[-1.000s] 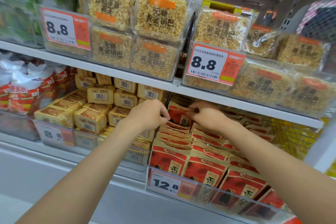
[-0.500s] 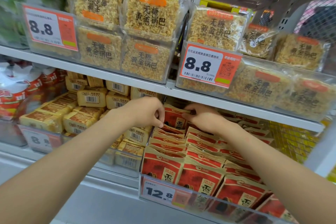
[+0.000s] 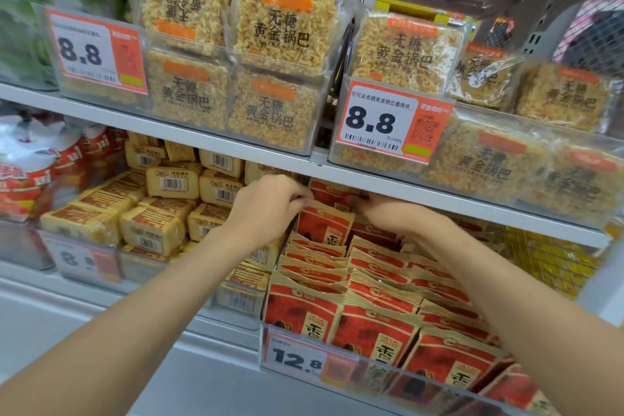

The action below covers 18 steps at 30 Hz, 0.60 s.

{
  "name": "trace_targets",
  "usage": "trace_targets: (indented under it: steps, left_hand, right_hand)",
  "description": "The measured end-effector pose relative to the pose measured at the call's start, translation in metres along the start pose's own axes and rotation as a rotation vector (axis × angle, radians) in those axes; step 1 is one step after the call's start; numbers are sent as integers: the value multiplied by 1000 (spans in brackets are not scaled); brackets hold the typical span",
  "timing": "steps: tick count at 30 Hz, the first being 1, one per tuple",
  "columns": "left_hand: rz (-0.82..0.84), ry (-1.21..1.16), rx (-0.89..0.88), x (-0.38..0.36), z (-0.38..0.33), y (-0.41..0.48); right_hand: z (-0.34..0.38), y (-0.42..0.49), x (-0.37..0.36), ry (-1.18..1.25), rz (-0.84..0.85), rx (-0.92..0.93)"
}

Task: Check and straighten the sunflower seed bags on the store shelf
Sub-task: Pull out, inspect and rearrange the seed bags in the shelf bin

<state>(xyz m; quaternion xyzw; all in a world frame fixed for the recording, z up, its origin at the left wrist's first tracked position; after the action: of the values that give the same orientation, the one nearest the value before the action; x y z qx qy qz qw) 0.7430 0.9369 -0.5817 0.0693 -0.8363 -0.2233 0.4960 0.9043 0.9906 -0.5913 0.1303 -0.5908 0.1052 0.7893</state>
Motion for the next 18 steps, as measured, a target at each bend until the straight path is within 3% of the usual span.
trace_targets:
  steps: [3, 9, 14, 18]
  left_hand:
    - [37, -32, 24, -1, 0, -1]
    - [106, -132, 107, -11, 14, -10]
    - [88, -326, 159, -13, 21, -22]
    - [87, -368, 191, -16, 22, -25]
  right_hand:
    - [1, 5, -9, 15, 82, 22]
    - [15, 4, -29, -183, 205, 69]
    - [10, -2, -16, 149, 228, 4]
    - [12, -10, -15, 43, 181, 48]
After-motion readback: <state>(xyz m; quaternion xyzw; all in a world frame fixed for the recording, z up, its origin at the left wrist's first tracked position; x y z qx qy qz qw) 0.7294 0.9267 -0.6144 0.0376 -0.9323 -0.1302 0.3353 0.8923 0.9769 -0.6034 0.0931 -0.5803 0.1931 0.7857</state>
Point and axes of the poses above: each hand's wrist, its own y-axis towards the middle knuckle, its own x-axis out of the back of the hand, z = x × y, the point moved 9 cm from there along y, towards the middle knuckle, and after that the axes turned 2 degrees about -z, right-handed, at the moved point
